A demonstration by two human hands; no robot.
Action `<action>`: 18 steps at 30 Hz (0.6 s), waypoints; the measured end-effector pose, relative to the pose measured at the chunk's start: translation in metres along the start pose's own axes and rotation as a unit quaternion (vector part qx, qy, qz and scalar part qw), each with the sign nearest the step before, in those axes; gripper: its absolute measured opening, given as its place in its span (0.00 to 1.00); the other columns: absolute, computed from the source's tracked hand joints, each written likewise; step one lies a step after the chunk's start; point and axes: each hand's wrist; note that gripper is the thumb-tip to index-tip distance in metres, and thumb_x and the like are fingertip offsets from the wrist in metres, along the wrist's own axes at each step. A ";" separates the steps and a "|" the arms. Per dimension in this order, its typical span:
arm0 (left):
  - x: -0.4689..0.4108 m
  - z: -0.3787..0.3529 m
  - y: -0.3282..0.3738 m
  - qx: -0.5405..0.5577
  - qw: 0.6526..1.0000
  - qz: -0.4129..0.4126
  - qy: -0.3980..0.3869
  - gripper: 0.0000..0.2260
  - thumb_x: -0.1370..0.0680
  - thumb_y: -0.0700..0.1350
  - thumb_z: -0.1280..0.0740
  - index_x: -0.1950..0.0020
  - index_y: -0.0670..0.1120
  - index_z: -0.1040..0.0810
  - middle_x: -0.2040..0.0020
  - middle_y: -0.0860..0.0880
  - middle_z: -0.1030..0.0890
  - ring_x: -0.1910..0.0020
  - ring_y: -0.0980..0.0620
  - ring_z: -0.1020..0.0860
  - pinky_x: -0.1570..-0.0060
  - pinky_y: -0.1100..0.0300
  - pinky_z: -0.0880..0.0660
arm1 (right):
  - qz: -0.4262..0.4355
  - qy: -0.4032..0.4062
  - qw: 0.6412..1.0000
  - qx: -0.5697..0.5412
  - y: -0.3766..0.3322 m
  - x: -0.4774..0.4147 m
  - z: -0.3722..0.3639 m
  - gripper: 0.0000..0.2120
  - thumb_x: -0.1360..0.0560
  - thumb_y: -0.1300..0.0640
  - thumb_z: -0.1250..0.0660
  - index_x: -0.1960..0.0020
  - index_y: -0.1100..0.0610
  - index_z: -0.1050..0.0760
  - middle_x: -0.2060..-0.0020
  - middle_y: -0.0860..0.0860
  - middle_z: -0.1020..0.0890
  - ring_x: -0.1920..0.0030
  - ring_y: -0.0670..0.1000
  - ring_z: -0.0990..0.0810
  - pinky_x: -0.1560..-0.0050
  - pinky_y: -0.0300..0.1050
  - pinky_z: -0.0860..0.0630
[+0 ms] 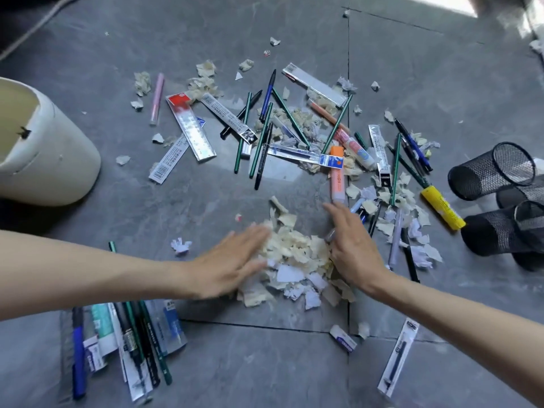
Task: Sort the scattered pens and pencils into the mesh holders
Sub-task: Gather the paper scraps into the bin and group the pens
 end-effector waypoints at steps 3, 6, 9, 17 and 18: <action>0.000 -0.003 0.008 -0.010 1.000 -0.007 0.009 0.32 0.23 0.65 0.58 0.23 0.53 0.61 0.24 0.58 0.62 0.31 0.68 0.69 0.32 0.61 0.69 | 0.000 0.009 0.999 0.047 0.016 -0.007 0.009 0.28 0.29 0.72 0.39 0.30 0.57 0.34 0.36 0.56 0.27 0.39 0.55 0.30 0.37 0.50 0.32; -0.009 0.014 0.012 -0.039 0.998 0.041 0.019 0.31 0.20 0.60 0.53 0.23 0.49 0.61 0.23 0.55 0.62 0.28 0.62 0.65 0.30 0.58 0.65 | 0.090 -0.044 0.980 0.171 0.030 -0.016 0.020 0.19 0.28 0.67 0.38 0.38 0.59 0.27 0.40 0.54 0.24 0.43 0.56 0.29 0.47 0.49 0.28; -0.026 0.035 0.018 -0.112 0.993 0.023 -0.002 0.32 0.20 0.60 0.51 0.23 0.48 0.61 0.23 0.51 0.63 0.25 0.55 0.62 0.27 0.53 0.61 | 0.194 -0.096 0.937 0.275 0.034 -0.028 0.033 0.13 0.26 0.65 0.39 0.42 0.58 0.28 0.44 0.53 0.24 0.45 0.54 0.29 0.53 0.44 0.27; -0.051 0.003 0.071 -0.125 0.992 0.003 -0.012 0.27 0.18 0.57 0.50 0.23 0.45 0.49 0.22 0.46 0.53 0.24 0.50 0.55 0.26 0.52 0.56 | 0.307 -0.155 0.901 0.265 0.052 -0.037 0.069 0.09 0.28 0.71 0.36 0.52 0.60 0.29 0.63 0.54 0.21 0.61 0.52 0.31 0.69 0.45 0.28; -0.048 -0.009 0.074 -0.132 0.991 -0.023 0.008 0.27 0.19 0.58 0.51 0.23 0.46 0.49 0.22 0.48 0.53 0.24 0.51 0.56 0.26 0.54 0.59 | 0.311 -0.152 0.902 0.258 0.055 -0.035 0.070 0.10 0.29 0.72 0.37 0.54 0.59 0.30 0.65 0.54 0.22 0.62 0.53 0.30 0.70 0.48 0.27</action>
Point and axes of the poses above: each hand's wrist, its own x-axis away from the middle knuckle, its own z-axis out of the back of the hand, y = z × x
